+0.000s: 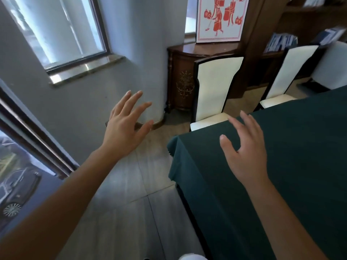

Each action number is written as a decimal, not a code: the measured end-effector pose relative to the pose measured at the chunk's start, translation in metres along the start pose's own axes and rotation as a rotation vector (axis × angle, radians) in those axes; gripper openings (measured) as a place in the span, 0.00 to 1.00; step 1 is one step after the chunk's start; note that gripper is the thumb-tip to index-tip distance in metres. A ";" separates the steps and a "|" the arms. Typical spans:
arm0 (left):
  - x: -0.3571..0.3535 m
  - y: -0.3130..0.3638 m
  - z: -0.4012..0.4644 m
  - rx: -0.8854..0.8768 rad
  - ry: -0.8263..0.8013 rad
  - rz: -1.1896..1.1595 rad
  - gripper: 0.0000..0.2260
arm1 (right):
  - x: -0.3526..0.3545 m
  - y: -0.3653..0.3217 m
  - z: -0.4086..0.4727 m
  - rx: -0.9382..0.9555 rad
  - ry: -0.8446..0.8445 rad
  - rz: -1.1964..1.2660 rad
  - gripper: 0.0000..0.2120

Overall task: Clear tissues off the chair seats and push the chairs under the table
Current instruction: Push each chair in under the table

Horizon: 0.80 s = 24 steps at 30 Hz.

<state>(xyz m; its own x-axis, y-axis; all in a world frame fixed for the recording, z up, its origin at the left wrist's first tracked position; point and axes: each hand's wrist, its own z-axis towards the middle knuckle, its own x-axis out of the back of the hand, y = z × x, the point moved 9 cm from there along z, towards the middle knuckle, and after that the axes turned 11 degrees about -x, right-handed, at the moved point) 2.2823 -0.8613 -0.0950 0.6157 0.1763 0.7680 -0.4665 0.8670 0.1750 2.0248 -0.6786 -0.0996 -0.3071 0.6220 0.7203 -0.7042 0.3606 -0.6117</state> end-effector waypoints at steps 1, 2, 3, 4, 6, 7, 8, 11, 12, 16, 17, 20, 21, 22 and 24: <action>-0.011 -0.014 0.012 -0.015 -0.007 -0.026 0.23 | -0.012 -0.003 0.011 -0.010 0.000 -0.009 0.26; -0.019 -0.025 0.022 -0.037 -0.009 -0.035 0.23 | -0.022 -0.004 0.021 -0.022 -0.001 -0.012 0.26; -0.018 -0.025 0.023 -0.049 -0.002 -0.021 0.24 | -0.023 -0.006 0.021 -0.011 0.005 -0.016 0.26; -0.030 -0.042 0.035 -0.045 -0.007 -0.038 0.24 | -0.036 -0.006 0.037 -0.021 0.000 -0.031 0.26; -0.041 -0.053 0.046 -0.052 -0.010 -0.039 0.24 | -0.045 -0.004 0.053 -0.031 0.005 -0.041 0.26; -0.052 -0.070 0.060 -0.047 -0.013 -0.038 0.24 | -0.060 -0.004 0.074 -0.039 -0.004 -0.027 0.26; -0.059 -0.084 0.073 -0.048 -0.008 -0.042 0.24 | -0.072 -0.002 0.092 -0.041 -0.005 -0.022 0.25; -0.076 -0.114 0.106 -0.069 -0.022 -0.003 0.24 | -0.101 -0.003 0.141 -0.035 -0.004 0.007 0.24; -0.078 -0.121 0.118 -0.077 -0.019 -0.002 0.24 | -0.106 -0.005 0.155 -0.034 0.007 0.018 0.24; -0.088 -0.164 0.165 -0.029 0.011 0.051 0.24 | -0.137 -0.018 0.218 -0.011 0.008 0.089 0.27; -0.095 -0.177 0.176 -0.013 0.017 0.065 0.24 | -0.149 -0.021 0.237 0.001 -0.001 0.092 0.28; -0.111 -0.205 0.200 0.004 0.038 0.069 0.24 | -0.171 -0.028 0.273 0.012 -0.003 0.082 0.30; -0.119 -0.217 0.210 0.002 0.033 0.071 0.24 | -0.182 -0.027 0.286 0.006 -0.010 0.092 0.29; -0.128 -0.230 0.220 0.004 0.020 0.080 0.24 | -0.193 -0.027 0.298 0.001 -0.016 0.092 0.29; -0.148 -0.257 0.242 0.000 -0.009 0.092 0.24 | -0.215 -0.024 0.324 -0.016 -0.014 0.073 0.28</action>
<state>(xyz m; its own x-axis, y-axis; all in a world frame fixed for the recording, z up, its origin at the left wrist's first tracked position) 2.1569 -1.2228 -0.1046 0.5645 0.2516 0.7862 -0.5212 0.8472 0.1031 1.9008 -1.0459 -0.1335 -0.3662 0.6377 0.6777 -0.6692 0.3256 -0.6680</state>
